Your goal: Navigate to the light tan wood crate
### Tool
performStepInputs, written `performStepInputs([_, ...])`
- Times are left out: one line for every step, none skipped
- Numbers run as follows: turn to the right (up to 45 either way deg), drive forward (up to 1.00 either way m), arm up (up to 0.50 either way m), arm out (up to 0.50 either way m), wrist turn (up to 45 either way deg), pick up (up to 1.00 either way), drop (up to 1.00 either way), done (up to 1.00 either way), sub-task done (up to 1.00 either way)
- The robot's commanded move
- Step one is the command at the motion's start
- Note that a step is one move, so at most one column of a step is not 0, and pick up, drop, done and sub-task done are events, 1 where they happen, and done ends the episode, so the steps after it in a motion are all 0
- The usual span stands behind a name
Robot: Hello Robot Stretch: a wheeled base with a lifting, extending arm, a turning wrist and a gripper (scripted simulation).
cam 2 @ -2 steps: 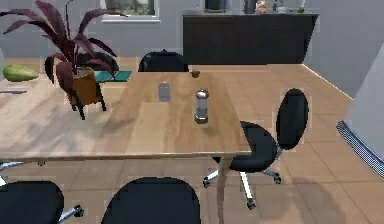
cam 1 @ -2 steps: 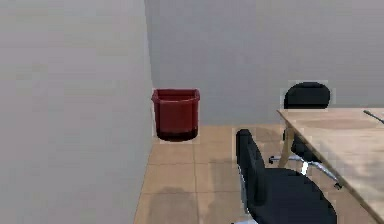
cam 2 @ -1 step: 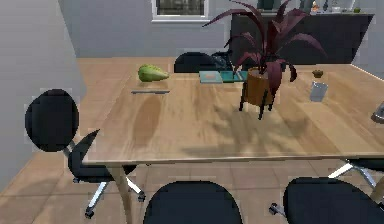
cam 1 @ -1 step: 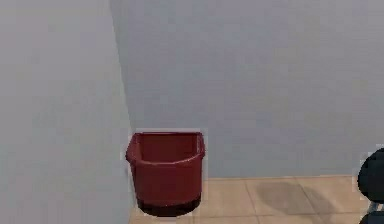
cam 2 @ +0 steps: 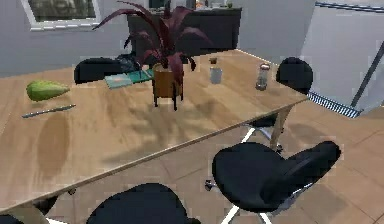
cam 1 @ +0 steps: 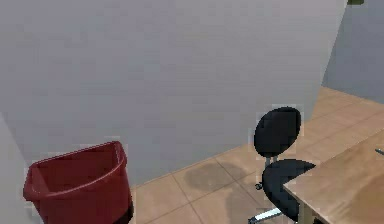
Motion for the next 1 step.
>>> performStepInputs([0.0,0.4,0.0,0.0,0.0,0.0,0.0,0.0,0.0])
